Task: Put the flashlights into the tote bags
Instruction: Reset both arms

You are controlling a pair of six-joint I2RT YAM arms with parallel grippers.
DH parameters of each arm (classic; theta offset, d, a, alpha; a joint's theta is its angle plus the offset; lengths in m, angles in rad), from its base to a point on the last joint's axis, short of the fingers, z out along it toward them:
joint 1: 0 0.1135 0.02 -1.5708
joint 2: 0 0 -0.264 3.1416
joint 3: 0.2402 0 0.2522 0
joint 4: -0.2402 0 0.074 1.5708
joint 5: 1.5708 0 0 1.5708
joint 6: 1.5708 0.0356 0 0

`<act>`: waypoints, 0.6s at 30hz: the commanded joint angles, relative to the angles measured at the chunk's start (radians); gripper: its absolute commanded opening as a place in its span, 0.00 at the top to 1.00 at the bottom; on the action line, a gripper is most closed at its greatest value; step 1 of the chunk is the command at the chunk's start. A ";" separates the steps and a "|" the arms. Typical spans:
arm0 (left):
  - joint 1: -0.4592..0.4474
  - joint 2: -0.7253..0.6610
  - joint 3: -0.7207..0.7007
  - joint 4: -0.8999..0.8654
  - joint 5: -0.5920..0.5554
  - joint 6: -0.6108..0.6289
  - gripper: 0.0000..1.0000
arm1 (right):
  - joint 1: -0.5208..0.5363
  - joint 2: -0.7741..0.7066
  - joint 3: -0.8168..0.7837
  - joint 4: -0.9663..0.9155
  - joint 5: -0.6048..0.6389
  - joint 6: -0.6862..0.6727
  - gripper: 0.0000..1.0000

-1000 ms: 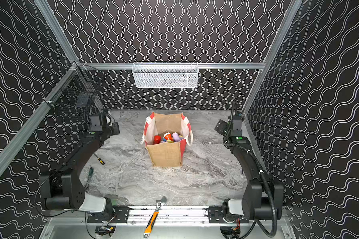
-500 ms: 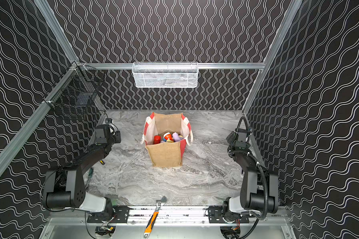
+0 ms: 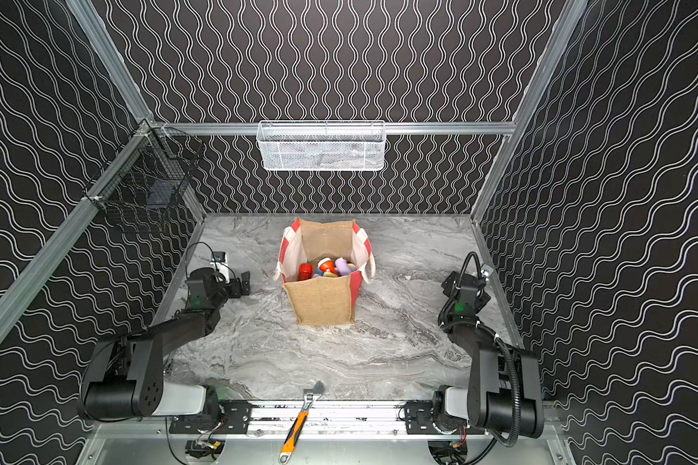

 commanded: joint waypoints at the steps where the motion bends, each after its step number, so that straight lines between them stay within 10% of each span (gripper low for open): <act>1: 0.000 -0.020 -0.058 0.265 0.027 0.018 0.01 | 0.003 -0.007 -0.089 0.297 -0.095 -0.076 0.13; 18: -0.022 0.113 -0.122 0.495 0.027 0.057 0.01 | 0.197 0.224 -0.198 0.728 -0.063 -0.305 0.06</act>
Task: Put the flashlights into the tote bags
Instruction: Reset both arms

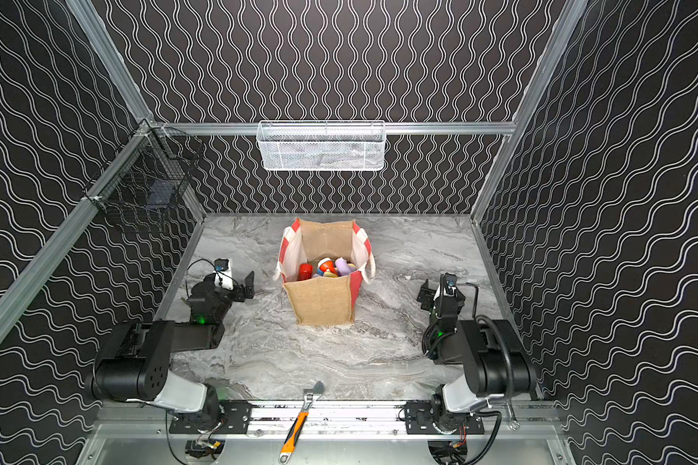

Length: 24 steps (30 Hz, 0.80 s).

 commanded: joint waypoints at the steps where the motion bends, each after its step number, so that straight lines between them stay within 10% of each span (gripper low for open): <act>1: -0.001 -0.002 0.023 0.022 -0.017 0.019 0.01 | 0.001 -0.026 0.036 0.012 0.024 -0.006 0.05; 24: -0.063 0.004 0.038 0.007 -0.091 0.039 0.01 | -0.020 -0.007 0.047 0.030 0.010 0.005 0.00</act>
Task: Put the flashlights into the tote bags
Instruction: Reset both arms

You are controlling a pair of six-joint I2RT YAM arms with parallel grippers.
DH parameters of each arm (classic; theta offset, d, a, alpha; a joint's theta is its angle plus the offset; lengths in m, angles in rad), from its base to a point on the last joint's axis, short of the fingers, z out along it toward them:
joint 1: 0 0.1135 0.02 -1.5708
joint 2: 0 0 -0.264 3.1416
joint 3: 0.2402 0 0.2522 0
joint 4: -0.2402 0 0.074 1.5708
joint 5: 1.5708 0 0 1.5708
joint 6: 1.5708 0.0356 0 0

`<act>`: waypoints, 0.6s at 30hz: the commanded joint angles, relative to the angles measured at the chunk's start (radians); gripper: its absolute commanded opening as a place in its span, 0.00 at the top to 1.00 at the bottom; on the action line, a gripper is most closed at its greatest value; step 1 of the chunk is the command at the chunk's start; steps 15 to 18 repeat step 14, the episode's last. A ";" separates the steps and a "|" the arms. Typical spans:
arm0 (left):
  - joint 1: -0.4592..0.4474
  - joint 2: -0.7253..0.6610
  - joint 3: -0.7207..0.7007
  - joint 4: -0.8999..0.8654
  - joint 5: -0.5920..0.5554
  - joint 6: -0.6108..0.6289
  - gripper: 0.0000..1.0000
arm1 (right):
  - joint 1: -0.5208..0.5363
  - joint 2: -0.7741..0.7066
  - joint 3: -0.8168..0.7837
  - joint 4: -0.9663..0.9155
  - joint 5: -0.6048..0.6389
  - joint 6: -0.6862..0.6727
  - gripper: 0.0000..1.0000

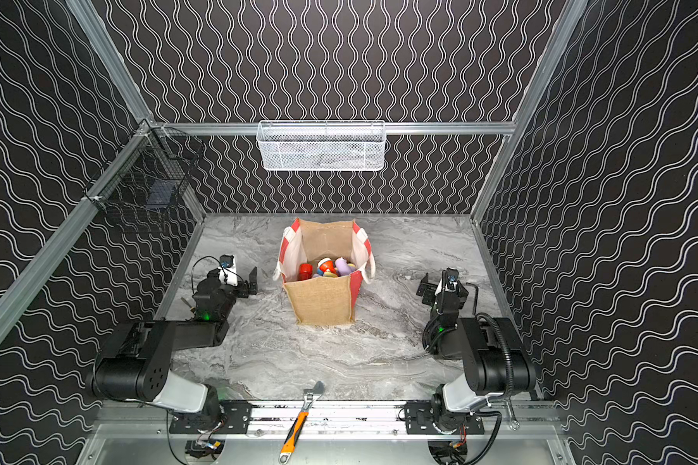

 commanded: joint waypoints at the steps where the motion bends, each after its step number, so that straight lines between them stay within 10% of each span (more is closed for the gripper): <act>1: 0.000 0.003 0.008 0.017 -0.006 0.014 0.01 | 0.001 -0.001 0.000 0.044 0.002 0.000 0.00; 18: 0.000 0.004 0.010 0.017 -0.008 0.012 0.01 | 0.000 -0.001 0.000 0.042 0.003 0.001 0.00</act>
